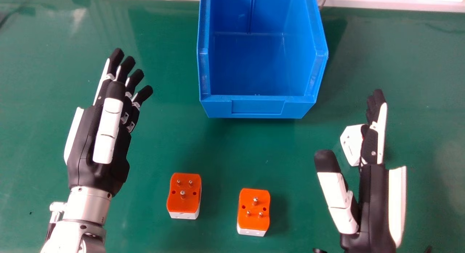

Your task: Pick all objects and put in blue box

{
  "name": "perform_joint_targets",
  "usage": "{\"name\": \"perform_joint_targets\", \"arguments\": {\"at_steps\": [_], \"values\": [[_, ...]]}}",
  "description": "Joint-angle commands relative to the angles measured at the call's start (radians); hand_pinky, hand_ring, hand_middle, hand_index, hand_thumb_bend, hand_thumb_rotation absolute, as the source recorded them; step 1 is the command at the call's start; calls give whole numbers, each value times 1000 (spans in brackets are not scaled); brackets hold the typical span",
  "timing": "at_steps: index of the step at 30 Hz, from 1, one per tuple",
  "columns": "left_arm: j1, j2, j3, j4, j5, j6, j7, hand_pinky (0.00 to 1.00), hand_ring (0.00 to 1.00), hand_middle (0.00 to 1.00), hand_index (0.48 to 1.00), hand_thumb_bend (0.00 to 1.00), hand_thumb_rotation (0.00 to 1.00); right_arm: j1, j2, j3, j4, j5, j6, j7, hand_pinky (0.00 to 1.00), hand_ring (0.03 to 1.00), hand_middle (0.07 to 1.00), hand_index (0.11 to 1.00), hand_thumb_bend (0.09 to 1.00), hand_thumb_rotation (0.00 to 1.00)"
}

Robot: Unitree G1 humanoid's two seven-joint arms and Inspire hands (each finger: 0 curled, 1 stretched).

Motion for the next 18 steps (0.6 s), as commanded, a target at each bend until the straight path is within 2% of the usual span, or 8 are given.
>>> {"name": "perform_joint_targets", "arguments": {"at_steps": [1,3,5,9,12,14,16,18], "values": [[15,0,7,-34,11,-16,7,916,961,982,971,730,792,-13,-5,-7,-20,14,-7,15,974,1000,1000,1000,588,1000],[44,-1,12,-53,11,-24,16,916,961,982,971,730,792,-38,-13,-11,-3,28,-9,39,974,1000,1000,1000,588,1000],[57,-3,14,-64,8,-25,21,917,961,980,969,750,792,-50,-15,-15,6,36,-15,52,975,1000,1000,1000,589,1000],[60,-9,13,-63,0,-25,23,917,961,980,969,750,792,-61,-26,-28,11,53,-19,74,975,1000,1000,1000,589,1000],[61,-28,3,-60,13,-34,36,921,964,983,971,755,794,-89,-61,-71,1,6,-35,64,974,999,1000,1000,586,1000],[65,-38,-2,-61,21,-41,43,921,964,983,971,755,794,-108,-92,-109,-44,-82,1,58,974,999,1000,1000,586,1000],[70,-47,-6,-64,23,-47,49,921,964,983,971,755,794,-121,-124,-162,-150,-254,115,83,974,999,1000,1000,586,1000],[77,-50,-4,-66,40,-56,65,922,964,984,972,752,792,-139,-172,-236,-362,-430,306,329,974,999,1000,1000,590,998]]}}
